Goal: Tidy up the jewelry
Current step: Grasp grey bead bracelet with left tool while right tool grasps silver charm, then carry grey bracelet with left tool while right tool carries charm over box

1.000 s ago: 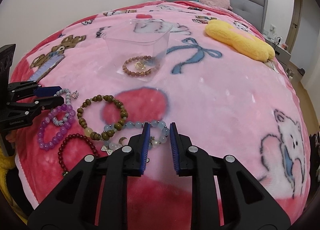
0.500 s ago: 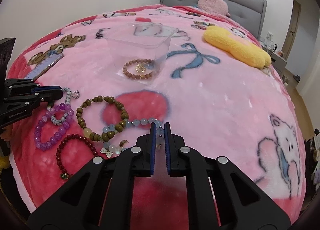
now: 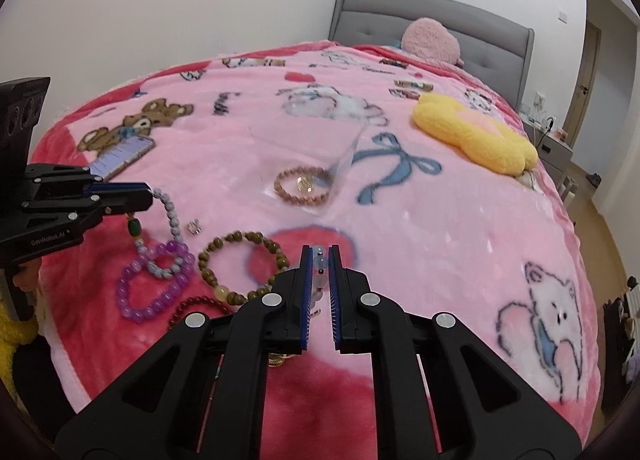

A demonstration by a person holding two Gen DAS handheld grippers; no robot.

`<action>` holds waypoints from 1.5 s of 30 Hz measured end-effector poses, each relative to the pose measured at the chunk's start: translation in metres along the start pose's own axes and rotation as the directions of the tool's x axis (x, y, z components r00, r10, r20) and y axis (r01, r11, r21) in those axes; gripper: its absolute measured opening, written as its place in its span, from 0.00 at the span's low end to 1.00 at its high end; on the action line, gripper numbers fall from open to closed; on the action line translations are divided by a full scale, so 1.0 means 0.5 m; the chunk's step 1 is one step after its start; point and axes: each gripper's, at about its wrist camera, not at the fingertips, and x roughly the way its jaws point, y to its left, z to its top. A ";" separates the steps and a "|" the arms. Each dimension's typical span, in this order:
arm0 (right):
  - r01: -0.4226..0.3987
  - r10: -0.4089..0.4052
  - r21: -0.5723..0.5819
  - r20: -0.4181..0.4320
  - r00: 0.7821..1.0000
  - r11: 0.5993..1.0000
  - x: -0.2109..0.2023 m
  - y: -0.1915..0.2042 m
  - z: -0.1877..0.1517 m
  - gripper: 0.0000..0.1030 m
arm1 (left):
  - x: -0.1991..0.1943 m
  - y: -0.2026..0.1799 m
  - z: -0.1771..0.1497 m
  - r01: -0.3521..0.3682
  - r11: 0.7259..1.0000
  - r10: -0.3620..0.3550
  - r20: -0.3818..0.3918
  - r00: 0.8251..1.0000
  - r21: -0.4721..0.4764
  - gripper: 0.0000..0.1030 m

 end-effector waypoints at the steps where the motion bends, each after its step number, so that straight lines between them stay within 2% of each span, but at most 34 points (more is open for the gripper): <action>1: -0.001 0.001 -0.003 0.007 1.000 1.000 -0.006 0.004 0.005 0.08 | -0.003 -0.005 0.003 0.000 1.000 0.000 0.003 1.000 0.007 0.08; 11: 0.012 -0.010 -0.024 0.090 0.996 1.000 -0.064 0.022 0.059 0.08 | -0.045 -0.043 0.066 0.041 0.999 -0.043 0.081 0.996 0.028 0.08; 22: 0.014 -0.017 0.021 0.163 0.986 1.000 -0.080 0.016 0.141 0.07 | -0.065 -0.042 0.182 0.092 0.996 -0.093 0.187 0.978 0.016 0.08; 28: 0.023 -0.031 0.053 0.161 0.987 0.998 -0.045 -0.003 0.194 0.08 | -0.023 -0.037 0.236 0.089 0.996 -0.089 0.162 0.983 0.008 0.08; 35: 0.025 -0.036 0.084 0.130 0.991 0.996 0.022 -0.028 0.238 0.07 | 0.040 -0.012 0.270 0.090 0.995 -0.083 0.144 0.986 -0.047 0.08; 45: -0.026 0.022 0.074 0.057 0.998 0.997 0.104 -0.032 0.201 0.08 | 0.133 0.025 0.250 0.115 0.989 -0.109 0.063 0.992 -0.097 0.08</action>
